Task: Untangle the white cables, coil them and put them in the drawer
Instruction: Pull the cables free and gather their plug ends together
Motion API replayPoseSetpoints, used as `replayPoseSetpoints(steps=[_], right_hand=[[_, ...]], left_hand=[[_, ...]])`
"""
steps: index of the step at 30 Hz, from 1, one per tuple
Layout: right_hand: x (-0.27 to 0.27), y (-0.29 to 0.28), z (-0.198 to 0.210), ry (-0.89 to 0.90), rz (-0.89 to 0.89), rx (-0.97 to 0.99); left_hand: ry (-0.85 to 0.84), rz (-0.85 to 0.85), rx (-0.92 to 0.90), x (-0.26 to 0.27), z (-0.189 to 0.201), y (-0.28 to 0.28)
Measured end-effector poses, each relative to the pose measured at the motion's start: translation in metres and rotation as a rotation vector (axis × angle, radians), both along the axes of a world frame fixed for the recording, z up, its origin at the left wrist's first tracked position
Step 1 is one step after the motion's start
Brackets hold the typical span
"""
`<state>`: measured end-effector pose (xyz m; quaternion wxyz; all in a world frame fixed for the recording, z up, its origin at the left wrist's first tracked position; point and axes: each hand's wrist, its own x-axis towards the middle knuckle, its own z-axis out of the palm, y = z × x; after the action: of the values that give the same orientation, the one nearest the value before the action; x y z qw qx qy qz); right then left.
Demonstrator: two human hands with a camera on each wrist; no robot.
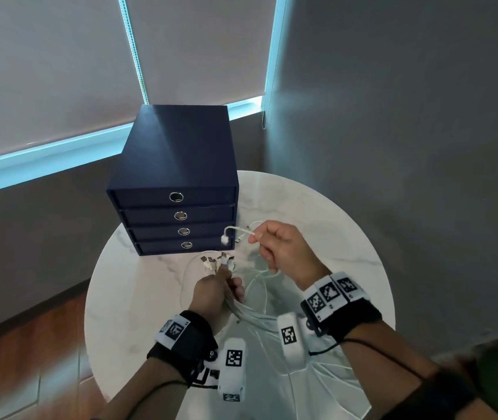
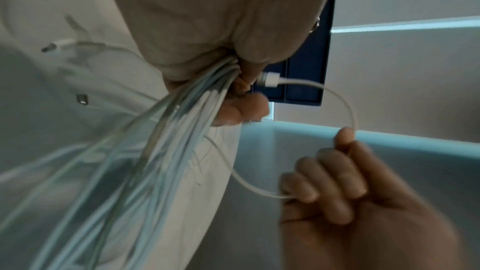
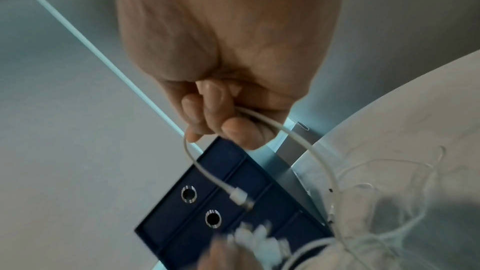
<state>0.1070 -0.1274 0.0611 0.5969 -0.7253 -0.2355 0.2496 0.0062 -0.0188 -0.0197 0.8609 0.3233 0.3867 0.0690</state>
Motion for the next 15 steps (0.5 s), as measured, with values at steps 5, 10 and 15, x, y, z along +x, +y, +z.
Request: replayPoseSetpoints(steps=[5, 10, 15], right_hand=[[-0.021, -0.006, -0.039, -0.116, 0.090, -0.180], [-0.032, -0.013, -0.063, -0.257, 0.216, -0.280], [-0.027, -0.032, -0.067, -0.289, 0.268, -0.368]], left_hand=[[-0.097, 0.020, -0.098, 0.005, 0.003, 0.003], [-0.083, 0.068, -0.116, 0.009, -0.004, 0.004], [-0.101, 0.076, -0.164, 0.009, 0.001, 0.008]])
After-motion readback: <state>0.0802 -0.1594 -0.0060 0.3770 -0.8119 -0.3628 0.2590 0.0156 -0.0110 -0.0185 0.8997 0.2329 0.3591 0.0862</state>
